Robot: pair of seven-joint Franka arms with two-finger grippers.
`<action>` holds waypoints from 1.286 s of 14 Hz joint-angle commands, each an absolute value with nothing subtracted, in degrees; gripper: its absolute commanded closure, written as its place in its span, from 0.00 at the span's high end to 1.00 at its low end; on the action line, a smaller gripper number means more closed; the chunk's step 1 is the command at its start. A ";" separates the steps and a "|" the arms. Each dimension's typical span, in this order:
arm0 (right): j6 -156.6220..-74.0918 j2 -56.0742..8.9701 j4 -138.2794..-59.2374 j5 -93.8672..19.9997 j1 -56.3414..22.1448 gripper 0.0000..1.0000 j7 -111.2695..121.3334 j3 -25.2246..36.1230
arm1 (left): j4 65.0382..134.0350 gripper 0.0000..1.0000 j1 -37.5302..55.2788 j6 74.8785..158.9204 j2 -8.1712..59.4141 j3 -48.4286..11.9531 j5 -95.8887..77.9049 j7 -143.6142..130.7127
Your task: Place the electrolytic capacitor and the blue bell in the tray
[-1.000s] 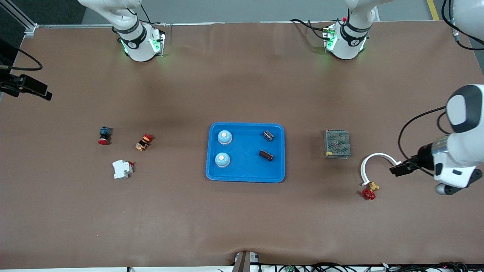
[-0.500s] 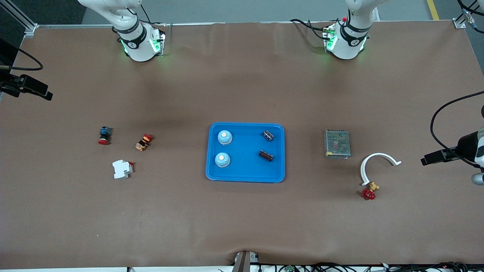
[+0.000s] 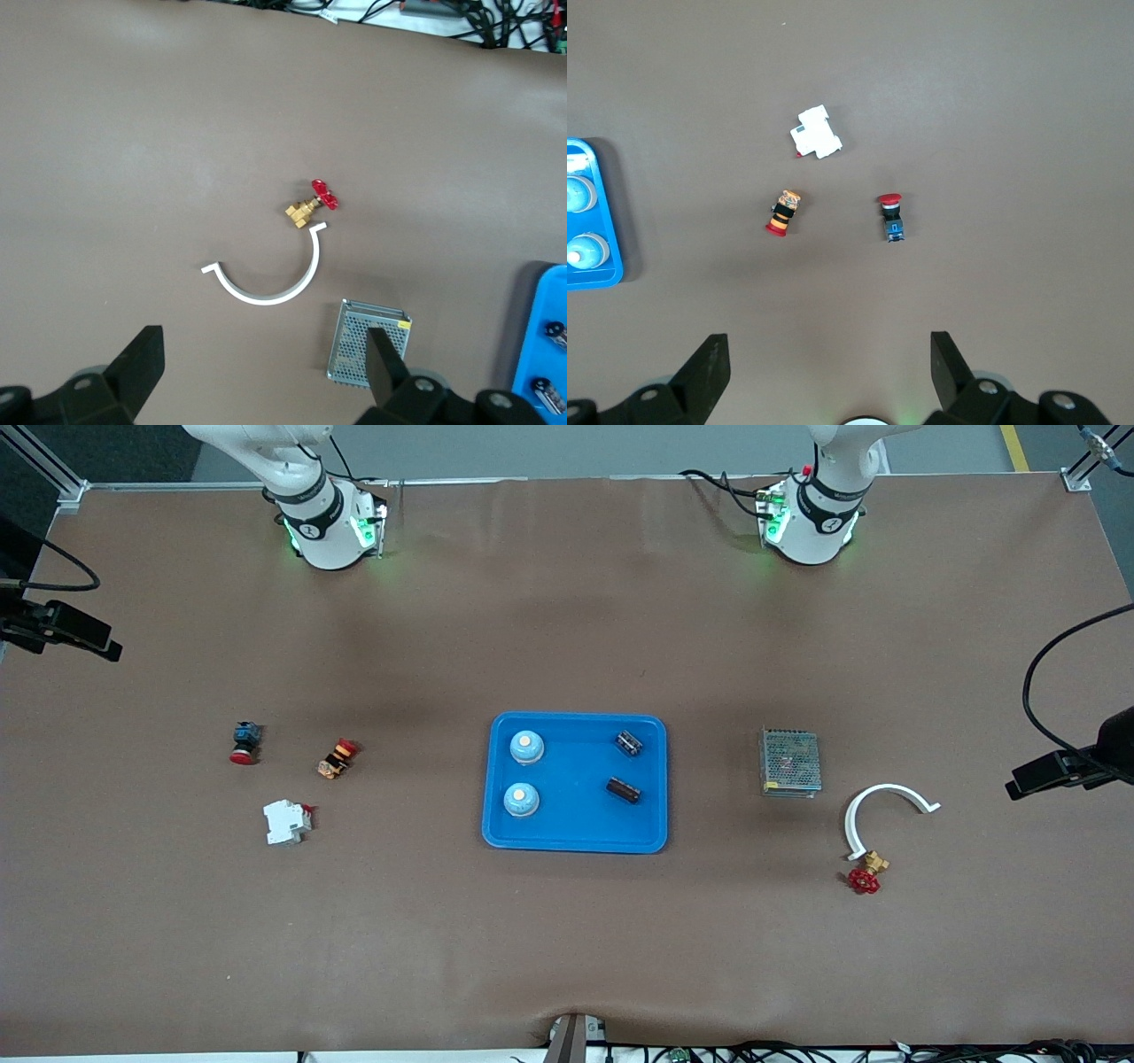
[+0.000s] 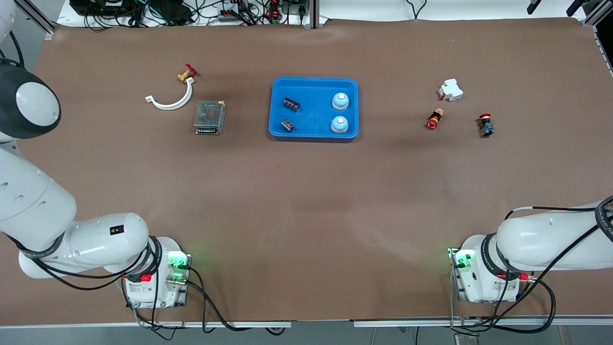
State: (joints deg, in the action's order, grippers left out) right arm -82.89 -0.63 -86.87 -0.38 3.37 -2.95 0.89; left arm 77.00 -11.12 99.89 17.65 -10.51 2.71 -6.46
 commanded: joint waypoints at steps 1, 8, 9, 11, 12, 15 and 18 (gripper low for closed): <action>-83.93 0.79 -87.89 -0.35 3.52 1.00 -3.69 0.70 | 77.87 1.00 -4.06 97.48 14.25 -4.84 1.67 -5.80; -83.93 0.88 -86.14 -0.26 3.52 1.00 -3.69 0.62 | 86.29 1.00 -0.09 93.52 3.89 -5.18 1.85 -7.82; -83.94 0.79 -85.44 -0.26 3.43 1.00 -3.69 0.62 | 89.27 1.00 -0.09 94.21 1.78 -5.36 1.85 -7.82; -83.50 0.09 -82.89 -0.26 3.78 1.00 -3.69 0.62 | 93.33 1.00 -0.79 96.85 -0.87 -7.81 1.50 -8.26; -83.50 -0.09 -82.79 0.00 3.87 1.00 -3.43 0.62 | 93.17 1.00 -0.79 97.03 -0.70 -8.08 1.32 -9.65; -83.76 -0.70 -82.71 0.18 3.96 1.00 -3.34 0.70 | 92.81 1.00 -0.79 97.21 -0.44 -7.56 -1.40 -9.50; -83.67 -1.05 -82.71 -0.17 3.87 1.00 -3.34 0.70 | 92.72 1.00 -0.18 96.42 -0.53 -4.93 -1.32 -6.77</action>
State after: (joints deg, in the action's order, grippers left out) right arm -84.05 -0.66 -83.46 -0.36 3.50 -2.94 1.07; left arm 91.55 -0.29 96.12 0.84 -6.38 -0.01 -8.78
